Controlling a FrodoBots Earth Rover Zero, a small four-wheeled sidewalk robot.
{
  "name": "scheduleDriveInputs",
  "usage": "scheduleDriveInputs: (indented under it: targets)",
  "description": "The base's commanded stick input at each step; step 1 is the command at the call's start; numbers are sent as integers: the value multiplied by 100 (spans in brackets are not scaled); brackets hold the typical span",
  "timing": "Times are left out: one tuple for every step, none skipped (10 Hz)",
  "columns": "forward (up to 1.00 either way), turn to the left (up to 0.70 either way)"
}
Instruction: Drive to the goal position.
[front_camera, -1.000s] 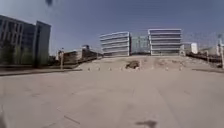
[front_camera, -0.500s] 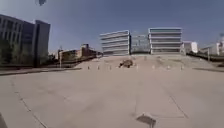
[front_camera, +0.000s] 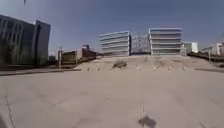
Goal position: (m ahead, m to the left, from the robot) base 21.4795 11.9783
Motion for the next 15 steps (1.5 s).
scheduleDriveInputs:
  targets:
    - [70, 0]
    - [70, 0]
    - [70, 0]
    - [70, 0]
    - [70, 0]
    - [70, 0]
    - [70, 0]
    - [70, 0]
    - [70, 0]
    - [70, 0]
    - [70, 0]
    - [70, 0]
    - [70, 0]
    - [70, 4]
    - [70, 13]
